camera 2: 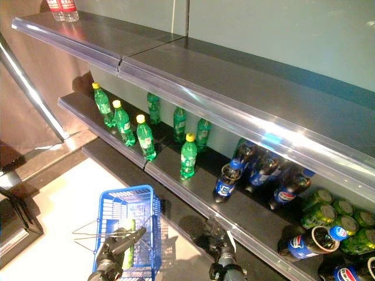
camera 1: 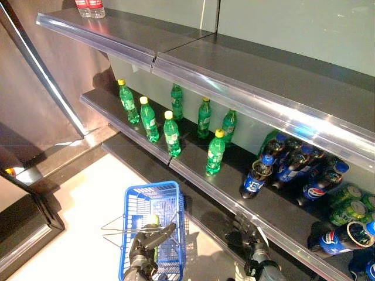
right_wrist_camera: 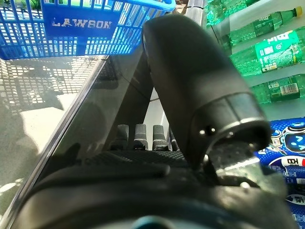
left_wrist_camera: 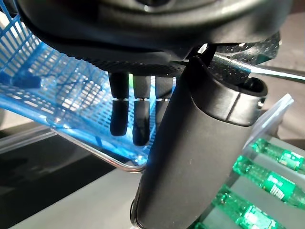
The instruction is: Pick up the drink and place into the basket.
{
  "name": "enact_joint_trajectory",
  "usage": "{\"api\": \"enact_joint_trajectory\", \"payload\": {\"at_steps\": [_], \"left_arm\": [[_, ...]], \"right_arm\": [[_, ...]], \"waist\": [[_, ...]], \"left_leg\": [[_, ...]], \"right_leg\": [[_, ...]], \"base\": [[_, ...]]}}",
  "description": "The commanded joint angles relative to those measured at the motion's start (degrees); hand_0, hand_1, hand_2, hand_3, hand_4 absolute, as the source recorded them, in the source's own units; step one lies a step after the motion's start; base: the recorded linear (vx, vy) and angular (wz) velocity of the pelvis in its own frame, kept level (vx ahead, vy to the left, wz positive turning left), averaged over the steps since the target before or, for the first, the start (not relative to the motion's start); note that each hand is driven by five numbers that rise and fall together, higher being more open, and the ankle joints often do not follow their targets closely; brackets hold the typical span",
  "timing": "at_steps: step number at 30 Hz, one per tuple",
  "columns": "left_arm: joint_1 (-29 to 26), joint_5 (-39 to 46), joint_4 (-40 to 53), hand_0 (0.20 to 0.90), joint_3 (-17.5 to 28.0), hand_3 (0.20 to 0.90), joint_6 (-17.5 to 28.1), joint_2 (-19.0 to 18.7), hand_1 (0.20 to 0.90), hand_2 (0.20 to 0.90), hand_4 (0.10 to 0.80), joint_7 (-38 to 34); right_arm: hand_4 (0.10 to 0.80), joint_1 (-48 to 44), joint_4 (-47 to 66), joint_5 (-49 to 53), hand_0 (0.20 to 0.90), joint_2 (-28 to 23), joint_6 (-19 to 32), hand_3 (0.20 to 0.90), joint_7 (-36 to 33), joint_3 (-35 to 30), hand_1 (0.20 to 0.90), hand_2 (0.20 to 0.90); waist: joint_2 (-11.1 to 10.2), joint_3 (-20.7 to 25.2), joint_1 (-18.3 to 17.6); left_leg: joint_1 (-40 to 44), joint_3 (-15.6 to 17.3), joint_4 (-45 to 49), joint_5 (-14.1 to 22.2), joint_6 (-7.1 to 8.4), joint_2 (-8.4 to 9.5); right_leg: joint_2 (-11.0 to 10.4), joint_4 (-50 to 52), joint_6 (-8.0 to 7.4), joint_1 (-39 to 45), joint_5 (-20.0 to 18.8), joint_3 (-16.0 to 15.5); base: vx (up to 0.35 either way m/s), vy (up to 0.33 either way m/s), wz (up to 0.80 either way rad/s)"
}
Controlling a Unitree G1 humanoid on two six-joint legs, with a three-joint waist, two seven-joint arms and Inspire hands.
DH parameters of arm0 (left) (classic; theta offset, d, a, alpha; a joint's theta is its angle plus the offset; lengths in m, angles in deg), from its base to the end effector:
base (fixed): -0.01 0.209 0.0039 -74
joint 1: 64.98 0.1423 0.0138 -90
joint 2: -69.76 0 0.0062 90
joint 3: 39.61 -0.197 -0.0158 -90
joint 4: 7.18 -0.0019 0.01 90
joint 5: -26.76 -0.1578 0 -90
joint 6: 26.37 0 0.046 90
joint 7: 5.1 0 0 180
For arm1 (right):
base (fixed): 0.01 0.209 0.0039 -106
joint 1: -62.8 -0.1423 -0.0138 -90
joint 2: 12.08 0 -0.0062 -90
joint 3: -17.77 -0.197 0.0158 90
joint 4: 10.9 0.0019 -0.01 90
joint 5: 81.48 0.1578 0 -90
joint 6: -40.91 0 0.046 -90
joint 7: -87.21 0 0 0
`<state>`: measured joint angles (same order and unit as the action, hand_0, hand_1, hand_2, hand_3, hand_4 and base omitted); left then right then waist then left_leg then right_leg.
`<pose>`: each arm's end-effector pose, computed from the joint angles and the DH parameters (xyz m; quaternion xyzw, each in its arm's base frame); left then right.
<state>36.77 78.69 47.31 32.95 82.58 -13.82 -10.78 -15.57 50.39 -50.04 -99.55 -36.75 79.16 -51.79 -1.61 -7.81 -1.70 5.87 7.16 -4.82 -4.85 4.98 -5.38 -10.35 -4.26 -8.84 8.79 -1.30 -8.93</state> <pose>0.1096 0.1669 -0.1087 -0.2703 0.2780 0.1778 0.9045 0.1215 -0.1649 -0.0949 0.1019 0.2862 -0.0513 0.9514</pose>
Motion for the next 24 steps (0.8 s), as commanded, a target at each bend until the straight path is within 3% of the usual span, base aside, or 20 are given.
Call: {"api": "enact_joint_trajectory", "payload": {"at_steps": [1, 24], "left_arm": [[-5.56, -6.49, 11.37, 0.300, 0.13, 0.200, 11.63, -3.36, 0.300, 0.300, 0.100, 2.79], [-5.15, -5.40, 12.34, 0.300, 0.71, 0.200, 12.47, -3.49, 0.300, 0.300, 0.100, 3.53]], "right_arm": [[0.800, -3.42, 3.14, -0.23, 0.900, 0.31, 3.71, 0.900, 0.35, -0.41, 0.900, 0.900], [0.800, -2.89, 3.70, -0.41, 0.900, 0.34, 2.97, 0.900, 0.26, -0.40, 0.900, 0.900]], "waist": [[0.09, 2.20, 1.94], [-0.02, 2.01, 2.00]], "left_leg": [[-0.52, -3.23, 3.77, 3.98, 1.36, -1.08], [-0.64, -3.25, 3.41, 3.88, 1.39, -0.90]], "right_leg": [[-0.91, 3.24, -0.95, -3.83, -2.91, 1.25], [-1.00, 3.06, -1.08, -4.06, -3.05, 1.07]], "base": [[0.000, 0.000, 0.00], [0.000, 0.000, 0.00]]}}
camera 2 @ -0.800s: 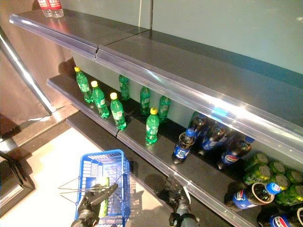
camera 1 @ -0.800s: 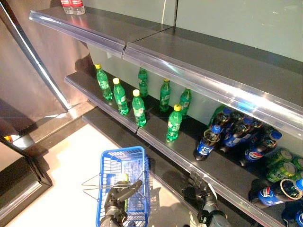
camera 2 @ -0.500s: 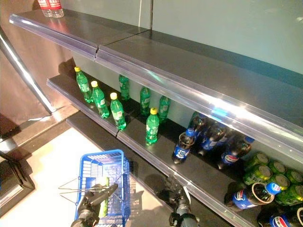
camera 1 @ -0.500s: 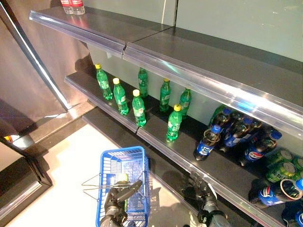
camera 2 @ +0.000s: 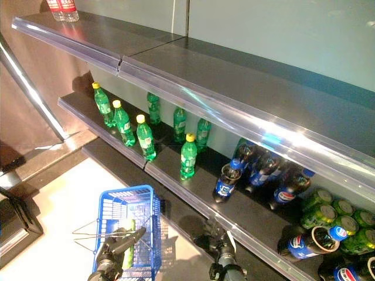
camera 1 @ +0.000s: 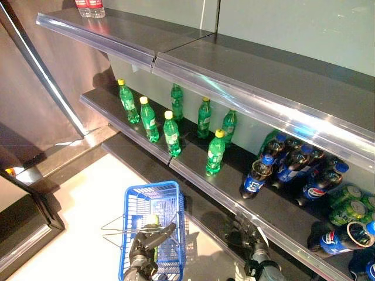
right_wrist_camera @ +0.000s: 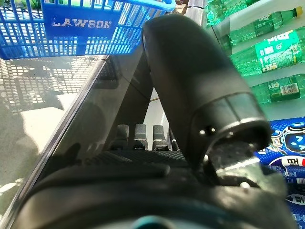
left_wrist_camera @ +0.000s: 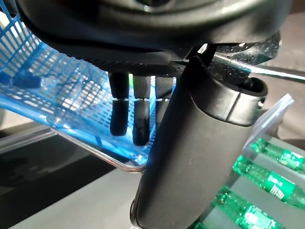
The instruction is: Pick up the drink and place into the basket.
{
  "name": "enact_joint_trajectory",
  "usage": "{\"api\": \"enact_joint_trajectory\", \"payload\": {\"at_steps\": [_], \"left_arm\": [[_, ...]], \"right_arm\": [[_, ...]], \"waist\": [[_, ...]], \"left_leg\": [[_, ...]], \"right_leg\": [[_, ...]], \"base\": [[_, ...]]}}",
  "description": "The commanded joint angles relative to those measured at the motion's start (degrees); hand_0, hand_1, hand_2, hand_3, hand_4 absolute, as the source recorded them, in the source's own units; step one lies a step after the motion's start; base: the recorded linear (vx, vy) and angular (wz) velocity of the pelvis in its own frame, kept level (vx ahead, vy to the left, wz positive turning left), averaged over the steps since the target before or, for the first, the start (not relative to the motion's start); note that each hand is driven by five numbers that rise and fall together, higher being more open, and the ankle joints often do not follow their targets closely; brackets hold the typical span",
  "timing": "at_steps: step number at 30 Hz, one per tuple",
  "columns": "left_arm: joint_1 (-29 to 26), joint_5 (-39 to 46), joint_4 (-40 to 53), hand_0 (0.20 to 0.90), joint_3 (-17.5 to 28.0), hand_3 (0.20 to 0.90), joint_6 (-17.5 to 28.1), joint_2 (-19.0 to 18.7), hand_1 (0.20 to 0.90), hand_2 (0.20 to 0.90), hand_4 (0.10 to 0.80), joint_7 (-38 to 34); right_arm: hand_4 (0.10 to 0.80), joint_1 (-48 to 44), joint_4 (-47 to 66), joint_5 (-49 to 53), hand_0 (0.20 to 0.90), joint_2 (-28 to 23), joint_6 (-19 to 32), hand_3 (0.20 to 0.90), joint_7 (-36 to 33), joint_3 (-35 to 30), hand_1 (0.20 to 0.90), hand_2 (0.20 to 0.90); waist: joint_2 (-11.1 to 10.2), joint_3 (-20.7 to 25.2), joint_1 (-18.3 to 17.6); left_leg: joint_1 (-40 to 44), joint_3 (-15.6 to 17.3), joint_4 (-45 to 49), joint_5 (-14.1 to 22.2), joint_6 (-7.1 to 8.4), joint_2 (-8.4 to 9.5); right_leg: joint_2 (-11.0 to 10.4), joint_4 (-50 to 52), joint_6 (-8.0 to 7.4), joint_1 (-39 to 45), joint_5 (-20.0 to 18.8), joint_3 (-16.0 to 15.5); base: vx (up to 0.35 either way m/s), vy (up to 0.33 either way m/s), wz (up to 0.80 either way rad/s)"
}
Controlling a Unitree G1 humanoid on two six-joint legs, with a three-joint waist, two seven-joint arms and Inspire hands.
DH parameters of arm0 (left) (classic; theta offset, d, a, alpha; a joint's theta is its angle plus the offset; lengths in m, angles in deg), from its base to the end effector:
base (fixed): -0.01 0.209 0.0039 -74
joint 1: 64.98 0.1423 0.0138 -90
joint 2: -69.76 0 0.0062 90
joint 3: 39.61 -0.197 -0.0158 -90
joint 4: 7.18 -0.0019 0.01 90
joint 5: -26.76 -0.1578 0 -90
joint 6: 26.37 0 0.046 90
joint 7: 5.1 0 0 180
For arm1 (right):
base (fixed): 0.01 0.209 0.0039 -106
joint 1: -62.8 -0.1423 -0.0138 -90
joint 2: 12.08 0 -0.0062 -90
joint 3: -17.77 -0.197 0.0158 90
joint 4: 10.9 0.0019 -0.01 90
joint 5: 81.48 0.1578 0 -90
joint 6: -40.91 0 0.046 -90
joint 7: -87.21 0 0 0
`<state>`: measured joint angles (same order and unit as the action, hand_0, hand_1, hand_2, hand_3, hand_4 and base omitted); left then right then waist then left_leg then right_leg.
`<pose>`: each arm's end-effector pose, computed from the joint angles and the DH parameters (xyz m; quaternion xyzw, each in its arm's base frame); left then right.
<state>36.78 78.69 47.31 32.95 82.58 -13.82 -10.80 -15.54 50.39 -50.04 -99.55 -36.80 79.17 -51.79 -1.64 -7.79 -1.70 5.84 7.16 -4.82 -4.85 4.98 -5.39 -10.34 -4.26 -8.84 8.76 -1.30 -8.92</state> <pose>0.1096 0.1669 -0.1088 -0.2703 0.2781 0.1780 0.9044 0.1213 -0.1649 -0.0949 0.1019 0.2868 -0.0512 0.9512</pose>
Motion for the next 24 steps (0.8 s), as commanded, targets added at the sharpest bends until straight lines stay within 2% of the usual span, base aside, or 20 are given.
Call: {"api": "enact_joint_trajectory", "payload": {"at_steps": [1, 6, 12, 13, 19, 24], "left_arm": [[-5.15, -5.40, 12.45, 0.300, 0.71, 0.200, 12.54, -3.53, 0.300, 0.300, 0.100, 3.65], [-5.31, -4.64, 15.82, 0.300, 0.43, 0.200, 13.48, -4.15, 0.300, 0.300, 0.100, 3.34], [-5.65, -4.39, 18.02, 0.300, 0.46, 0.200, 12.65, -4.71, 0.300, 0.300, 0.100, 2.43], [-5.53, -4.51, 18.18, 0.300, 0.38, 0.200, 12.55, -4.73, 0.300, 0.300, 0.100, 2.20], [-4.70, -4.45, 18.80, 0.300, 0.32, 0.200, 12.40, -5.43, 0.300, 0.300, 0.100, 2.05], [-3.38, -5.08, 19.34, 0.300, 0.50, 0.200, 12.42, -5.59, 0.300, 0.300, 0.100, 2.42]], "right_arm": [[0.800, -2.91, 3.75, -0.38, 0.900, 0.30, 2.98, 0.900, 0.24, -0.40, 0.900, 0.900], [0.800, -2.81, 4.23, -0.82, 0.900, -0.18, 3.02, 0.900, 0.39, -0.31, 0.900, 0.900], [0.800, -3.20, 8.75, -9.06, 0.900, -2.59, 5.77, 0.900, 1.36, 1.32, 0.900, 0.900], [0.800, -3.53, 10.78, -12.28, 0.900, -3.56, 6.96, 0.900, 0.41, 1.63, 0.900, 0.900], [0.800, -5.34, 19.77, -16.62, 0.900, -7.85, 10.05, 0.900, 0.26, 1.39, 0.900, 0.900], [0.800, -6.62, 28.99, -19.81, 0.900, -10.75, 14.23, 0.900, -1.78, -1.77, 0.900, 0.900]], "waist": [[0.00, 2.00, 2.00], [0.13, 1.85, 2.17], [0.02, 1.58, 2.25], [-0.02, 1.59, 2.27], [-0.33, 1.35, 2.38], [-0.67, 1.69, 2.42]], "left_leg": [[-0.62, -3.26, 3.41, 3.89, 1.39, -0.89], [-0.72, -3.43, 3.40, 3.78, 1.42, -0.93], [-0.69, -3.73, 3.48, 3.82, 1.50, -1.03], [-0.69, -3.87, 3.41, 3.84, 1.48, -1.00], [-0.92, -3.82, 4.01, 4.20, 1.42, -1.17], [-0.67, -3.49, 4.14, 4.60, 1.30, -1.41]], "right_leg": [[-1.00, 3.05, -1.08, -4.03, -3.05, 1.06], [-0.88, 2.99, -0.99, -4.00, -3.10, 0.99], [-0.87, 3.15, -1.02, -4.02, -3.06, 0.96], [-0.80, 3.12, -1.03, -4.06, -3.05, 1.01], [-0.77, 3.22, -1.26, -4.27, -2.83, 1.17], [-0.74, 3.01, -1.46, -4.12, -2.70, 1.33]], "base": [[0.000, 0.000, 0.00], [0.000, 0.000, 0.00], [0.000, 0.000, 0.00], [0.000, 0.000, 0.00], [0.000, 0.000, 0.00], [0.000, 0.000, 0.00]]}}
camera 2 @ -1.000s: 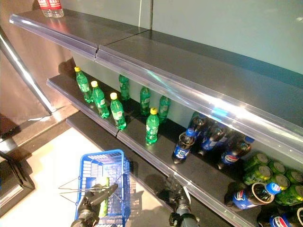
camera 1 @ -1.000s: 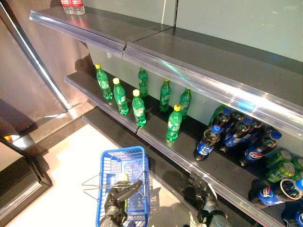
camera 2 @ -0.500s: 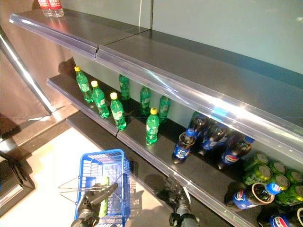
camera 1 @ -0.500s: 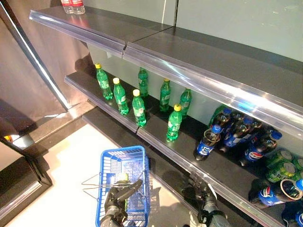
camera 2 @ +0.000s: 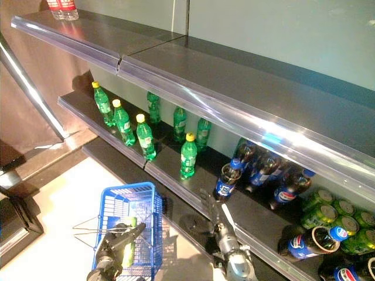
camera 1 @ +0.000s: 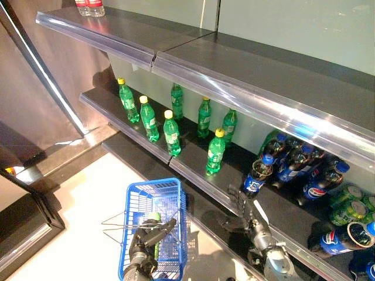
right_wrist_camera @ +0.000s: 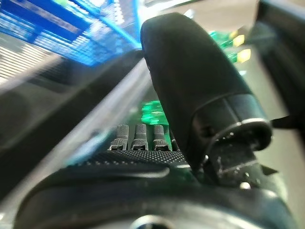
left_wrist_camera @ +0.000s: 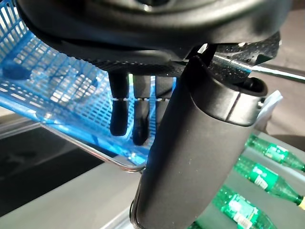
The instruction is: Pick up the drink and place into the basket.
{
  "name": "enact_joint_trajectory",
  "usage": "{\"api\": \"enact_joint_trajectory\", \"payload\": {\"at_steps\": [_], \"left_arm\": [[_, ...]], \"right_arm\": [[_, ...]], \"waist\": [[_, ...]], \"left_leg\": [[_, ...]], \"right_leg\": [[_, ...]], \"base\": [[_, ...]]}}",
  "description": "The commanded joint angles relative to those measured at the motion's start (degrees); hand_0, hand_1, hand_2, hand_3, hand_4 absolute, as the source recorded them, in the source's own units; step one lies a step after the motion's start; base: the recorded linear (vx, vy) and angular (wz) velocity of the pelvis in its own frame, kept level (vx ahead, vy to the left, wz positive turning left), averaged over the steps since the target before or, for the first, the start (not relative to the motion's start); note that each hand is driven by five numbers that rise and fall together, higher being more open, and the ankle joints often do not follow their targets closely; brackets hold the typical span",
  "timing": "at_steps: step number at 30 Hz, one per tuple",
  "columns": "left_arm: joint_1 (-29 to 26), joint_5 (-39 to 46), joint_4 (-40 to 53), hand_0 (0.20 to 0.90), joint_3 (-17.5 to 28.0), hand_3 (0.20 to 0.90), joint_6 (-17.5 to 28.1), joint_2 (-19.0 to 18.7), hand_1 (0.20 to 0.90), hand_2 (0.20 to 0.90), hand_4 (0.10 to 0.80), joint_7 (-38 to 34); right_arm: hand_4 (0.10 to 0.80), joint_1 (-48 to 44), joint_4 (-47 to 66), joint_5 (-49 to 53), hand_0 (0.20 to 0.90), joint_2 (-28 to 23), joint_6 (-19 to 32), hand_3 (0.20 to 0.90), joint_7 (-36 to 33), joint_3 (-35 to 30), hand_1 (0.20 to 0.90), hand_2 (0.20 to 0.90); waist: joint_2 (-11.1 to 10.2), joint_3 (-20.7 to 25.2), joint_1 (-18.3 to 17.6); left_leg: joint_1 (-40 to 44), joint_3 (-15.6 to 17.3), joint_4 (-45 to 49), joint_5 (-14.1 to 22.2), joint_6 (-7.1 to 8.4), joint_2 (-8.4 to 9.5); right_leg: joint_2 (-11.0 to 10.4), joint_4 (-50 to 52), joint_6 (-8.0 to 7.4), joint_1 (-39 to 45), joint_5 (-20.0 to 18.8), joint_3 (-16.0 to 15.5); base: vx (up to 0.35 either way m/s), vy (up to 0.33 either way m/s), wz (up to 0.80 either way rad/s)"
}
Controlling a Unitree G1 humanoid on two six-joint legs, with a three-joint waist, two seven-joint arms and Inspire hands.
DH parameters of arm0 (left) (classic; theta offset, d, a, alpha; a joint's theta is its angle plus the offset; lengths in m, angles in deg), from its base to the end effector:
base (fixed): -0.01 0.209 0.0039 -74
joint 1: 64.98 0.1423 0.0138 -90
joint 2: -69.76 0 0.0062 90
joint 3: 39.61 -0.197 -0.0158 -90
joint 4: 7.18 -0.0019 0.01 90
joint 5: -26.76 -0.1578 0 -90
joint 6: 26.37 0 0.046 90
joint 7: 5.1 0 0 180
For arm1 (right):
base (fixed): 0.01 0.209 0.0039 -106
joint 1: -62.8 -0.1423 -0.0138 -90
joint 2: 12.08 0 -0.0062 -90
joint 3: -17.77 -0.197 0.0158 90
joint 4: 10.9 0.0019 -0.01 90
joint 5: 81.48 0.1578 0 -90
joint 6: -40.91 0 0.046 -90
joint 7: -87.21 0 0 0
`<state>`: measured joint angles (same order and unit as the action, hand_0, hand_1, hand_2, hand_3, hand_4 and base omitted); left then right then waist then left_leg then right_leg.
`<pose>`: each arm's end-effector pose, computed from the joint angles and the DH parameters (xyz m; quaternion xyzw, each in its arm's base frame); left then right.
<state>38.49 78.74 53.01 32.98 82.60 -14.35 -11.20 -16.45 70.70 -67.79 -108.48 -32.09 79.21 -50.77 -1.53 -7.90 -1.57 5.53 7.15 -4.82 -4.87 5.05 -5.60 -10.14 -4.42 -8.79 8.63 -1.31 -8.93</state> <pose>0.1130 0.1654 -0.0982 -0.2830 0.2509 0.1684 0.9103 0.1577 -0.1720 -0.0298 -0.0544 0.0670 0.0762 0.9934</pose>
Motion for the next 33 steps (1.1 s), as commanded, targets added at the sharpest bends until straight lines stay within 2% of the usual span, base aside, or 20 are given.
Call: {"api": "enact_joint_trajectory", "payload": {"at_steps": [1, 8, 11, 16, 19, 28, 33], "left_arm": [[-5.06, -5.16, 13.60, 0.300, 0.49, 0.200, 12.39, -5.02, 0.300, 0.300, 0.100, 2.87], [-4.29, -6.01, 13.15, 0.300, 1.21, 0.200, 12.34, -4.42, 0.300, 0.300, 0.100, 3.10], [-4.44, -5.97, 12.73, 0.300, 1.60, 0.200, 12.31, -4.25, 0.300, 0.300, 0.100, 3.23], [-5.13, -5.82, 11.60, 0.300, 2.19, 0.200, 12.12, -3.89, 0.300, 0.300, 0.100, 3.48], [-4.94, -6.49, 11.83, 0.300, 2.30, 0.200, 11.87, -3.74, 0.300, 0.300, 0.100, 3.30], [-3.60, -6.96, 12.50, 0.300, 2.40, 0.200, 11.10, -3.60, 0.300, 0.300, 0.100, 2.99], [-3.34, -6.77, 12.65, 0.300, 1.91, 0.200, 10.96, -3.78, 0.300, 0.300, 0.100, 2.72]], "right_arm": [[0.800, -5.72, 8.90, -2.13, 0.900, -1.86, 9.87, 0.900, -2.07, -2.93, 0.900, 0.900], [0.800, -6.13, 16.89, -8.31, 0.900, -2.71, 13.50, 0.900, -10.36, -8.64, 0.900, 0.900], [0.800, -7.03, 20.49, -13.08, 0.900, -3.28, 14.54, 0.900, -18.24, -12.12, 0.900, 0.900], [0.800, -7.87, 21.22, -16.18, 0.900, -3.50, 12.59, 0.900, -25.00, -15.18, 0.900, 0.900], [0.800, -7.82, 21.35, -14.99, 0.900, -3.51, 11.00, 0.900, -26.29, -16.07, 0.900, 0.900], [0.800, -7.05, 22.58, -16.76, 0.900, -2.70, 11.67, 0.900, -30.49, -16.79, 0.900, 0.900], [0.800, -6.66, 21.85, -15.78, 0.900, -2.56, 11.01, 0.900, -29.65, -15.84, 0.900, 0.900]], "waist": [[-0.77, 1.82, 2.30], [-0.69, 2.43, 1.81], [-0.52, 2.65, 1.63], [-0.30, 3.10, 1.46], [-0.26, 3.14, 1.45], [-0.15, 3.19, 1.80], [-0.17, 3.23, 1.92]], "left_leg": [[-0.33, -3.47, 4.11, 4.63, 1.23, -1.21], [0.08, -2.76, 3.42, 4.70, 1.15, -1.47], [0.06, -2.49, 3.34, 4.84, 1.12, -1.43], [-0.03, -2.08, 3.48, 5.09, 1.12, -1.41], [-0.05, -2.05, 3.46, 5.05, 1.05, -1.46], [-0.29, -2.27, 3.37, 4.99, 1.13, -1.42], [-0.58, -2.40, 3.39, 4.92, 1.22, -1.42]], "right_leg": [[-0.93, 3.17, -1.51, -3.98, -2.68, 1.36], [-0.76, 2.91, -1.76, -4.08, -2.60, 1.55], [-0.73, 2.89, -1.85, -4.27, -2.54, 1.75], [-0.77, 3.08, -1.96, -4.46, -2.36, 1.98], [-0.73, 3.20, -1.90, -4.59, -2.35, 2.06], [-0.69, 3.16, -1.88, -4.77, -2.34, 2.04], [-0.82, 3.17, -2.01, -5.04, -2.42, 1.92]], "base": [[0.000, 0.000, 0.00], [0.000, 0.000, 0.00], [0.000, 0.000, 0.00], [0.007, 0.002, 0.00], [0.000, 0.000, 0.00], [0.034, 0.001, 0.00], [0.036, -0.006, 0.00]]}}
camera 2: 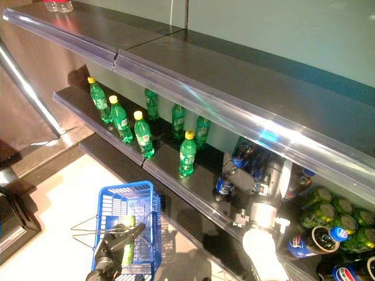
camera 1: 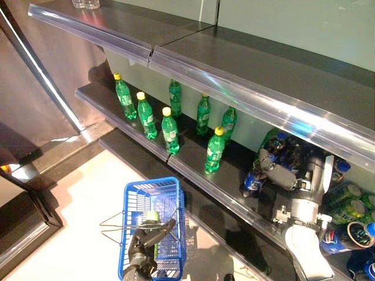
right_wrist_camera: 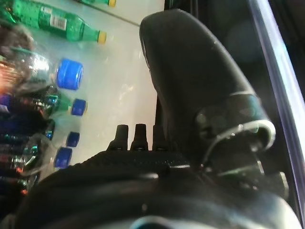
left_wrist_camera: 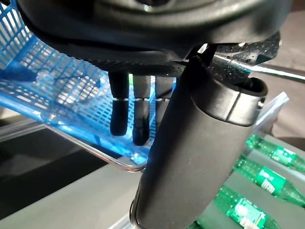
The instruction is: Pick up the drink and place into the basket.
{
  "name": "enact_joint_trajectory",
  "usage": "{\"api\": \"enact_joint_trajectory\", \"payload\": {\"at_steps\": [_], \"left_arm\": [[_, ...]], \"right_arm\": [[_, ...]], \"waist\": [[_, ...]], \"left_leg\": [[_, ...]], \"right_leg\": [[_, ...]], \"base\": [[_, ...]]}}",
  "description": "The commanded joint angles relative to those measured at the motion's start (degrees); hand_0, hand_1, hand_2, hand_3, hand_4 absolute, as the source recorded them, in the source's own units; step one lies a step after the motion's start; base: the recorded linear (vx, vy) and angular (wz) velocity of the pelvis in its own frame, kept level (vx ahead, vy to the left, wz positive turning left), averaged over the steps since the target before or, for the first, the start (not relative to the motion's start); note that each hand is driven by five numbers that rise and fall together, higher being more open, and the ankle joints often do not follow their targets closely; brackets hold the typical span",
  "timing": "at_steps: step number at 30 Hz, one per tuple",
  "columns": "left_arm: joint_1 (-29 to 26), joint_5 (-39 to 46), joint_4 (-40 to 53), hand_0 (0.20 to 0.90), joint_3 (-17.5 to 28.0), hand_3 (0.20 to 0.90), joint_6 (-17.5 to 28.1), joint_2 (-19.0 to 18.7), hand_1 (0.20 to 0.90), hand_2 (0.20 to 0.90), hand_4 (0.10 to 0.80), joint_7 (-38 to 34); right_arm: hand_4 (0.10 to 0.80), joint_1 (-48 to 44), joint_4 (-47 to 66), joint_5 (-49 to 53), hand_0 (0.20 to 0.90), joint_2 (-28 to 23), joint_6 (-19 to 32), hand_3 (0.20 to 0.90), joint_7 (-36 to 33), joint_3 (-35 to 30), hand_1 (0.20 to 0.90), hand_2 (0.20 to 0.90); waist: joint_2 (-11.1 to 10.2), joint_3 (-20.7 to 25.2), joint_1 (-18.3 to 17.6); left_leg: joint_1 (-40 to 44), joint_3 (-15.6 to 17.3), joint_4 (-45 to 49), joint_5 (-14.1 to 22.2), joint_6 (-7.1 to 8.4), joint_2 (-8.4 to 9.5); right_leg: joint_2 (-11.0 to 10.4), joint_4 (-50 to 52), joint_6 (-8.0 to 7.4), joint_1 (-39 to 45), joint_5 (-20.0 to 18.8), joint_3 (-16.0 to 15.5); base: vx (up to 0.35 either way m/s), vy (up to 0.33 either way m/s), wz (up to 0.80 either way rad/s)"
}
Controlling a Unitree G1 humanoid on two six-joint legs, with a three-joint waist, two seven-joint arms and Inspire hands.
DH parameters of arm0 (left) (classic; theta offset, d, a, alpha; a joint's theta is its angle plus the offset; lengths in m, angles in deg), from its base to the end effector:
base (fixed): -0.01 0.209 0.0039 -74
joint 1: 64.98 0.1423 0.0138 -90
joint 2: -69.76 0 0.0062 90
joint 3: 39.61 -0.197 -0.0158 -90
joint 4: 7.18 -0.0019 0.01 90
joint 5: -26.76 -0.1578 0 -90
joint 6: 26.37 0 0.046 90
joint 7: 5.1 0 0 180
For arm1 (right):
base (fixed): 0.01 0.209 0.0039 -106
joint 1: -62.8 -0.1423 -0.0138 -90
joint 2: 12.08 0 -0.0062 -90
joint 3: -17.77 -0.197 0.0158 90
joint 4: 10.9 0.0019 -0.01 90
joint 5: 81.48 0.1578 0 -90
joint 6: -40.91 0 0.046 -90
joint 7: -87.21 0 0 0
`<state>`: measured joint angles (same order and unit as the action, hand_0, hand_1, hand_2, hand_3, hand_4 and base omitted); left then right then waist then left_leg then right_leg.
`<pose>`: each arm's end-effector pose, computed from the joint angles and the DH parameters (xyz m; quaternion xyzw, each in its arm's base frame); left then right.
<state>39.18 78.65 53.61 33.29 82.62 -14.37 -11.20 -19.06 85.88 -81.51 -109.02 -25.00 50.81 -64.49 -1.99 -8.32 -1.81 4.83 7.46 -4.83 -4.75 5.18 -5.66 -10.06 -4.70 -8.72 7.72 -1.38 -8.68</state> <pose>0.1105 0.1663 -0.0978 -0.2837 0.2501 0.1714 0.9097 0.1878 -0.1935 0.0482 -0.1060 -0.2230 -0.1965 0.9489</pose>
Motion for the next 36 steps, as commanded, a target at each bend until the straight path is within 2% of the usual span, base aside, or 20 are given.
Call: {"api": "enact_joint_trajectory", "payload": {"at_steps": [1, 14, 22, 36], "left_arm": [[-3.95, -6.77, 12.02, 0.300, 1.55, 0.200, 10.94, -3.74, 0.300, 0.300, 0.100, 2.74], [-2.67, -6.74, 13.12, 0.300, 1.04, 0.200, 9.37, -5.04, 0.300, 0.300, 0.100, 2.47], [-3.67, -6.32, 13.89, 0.300, 0.11, 0.200, 9.20, -6.12, 0.300, 0.300, 0.100, 1.96], [-2.86, -6.53, 15.96, 0.300, 0.65, 0.200, 7.56, -7.83, 0.300, 0.300, 0.100, 2.82]], "right_arm": [[0.800, -3.93, 6.45, -1.56, 0.900, -1.94, 3.84, 0.900, -0.89, -1.95, 0.900, 0.900], [0.800, -1.82, 2.52, 7.10, 0.900, 0.26, 4.67, 0.900, 2.20, 1.32, 0.900, 0.900], [0.800, -4.21, 0.49, 4.94, 0.900, 0.53, 5.25, 0.900, -1.61, 2.55, 0.900, 0.900], [0.800, -6.75, -0.40, -0.03, 0.900, -1.25, 5.48, 0.900, -9.32, 1.48, 0.900, 0.900]], "waist": [[0.26, 3.62, 2.16], [0.62, 1.87, 2.18], [0.66, -0.93, 2.45], [0.23, -7.63, 3.47]], "left_leg": [[0.07, -2.75, 3.44, 4.80, 1.10, -1.35], [-1.18, -3.00, 4.66, 4.78, 1.07, -1.49], [-4.18, -2.78, 8.60, 5.60, 1.14, -1.43], [-10.49, -2.72, 20.93, 8.20, 1.99, -2.60]], "right_leg": [[-0.90, 3.48, -2.08, -4.19, -2.36, 1.66], [-1.35, 4.25, -2.31, -5.68, -2.61, 1.87], [-2.14, 5.81, -2.56, -8.22, -3.01, 2.14], [-3.64, 12.05, -2.82, -11.06, -2.04, 2.00]], "base": [[0.000, 0.000, 0.00], [0.023, -0.003, 0.00], [-0.014, -0.007, 0.00], [0.015, -0.021, 0.02]]}}
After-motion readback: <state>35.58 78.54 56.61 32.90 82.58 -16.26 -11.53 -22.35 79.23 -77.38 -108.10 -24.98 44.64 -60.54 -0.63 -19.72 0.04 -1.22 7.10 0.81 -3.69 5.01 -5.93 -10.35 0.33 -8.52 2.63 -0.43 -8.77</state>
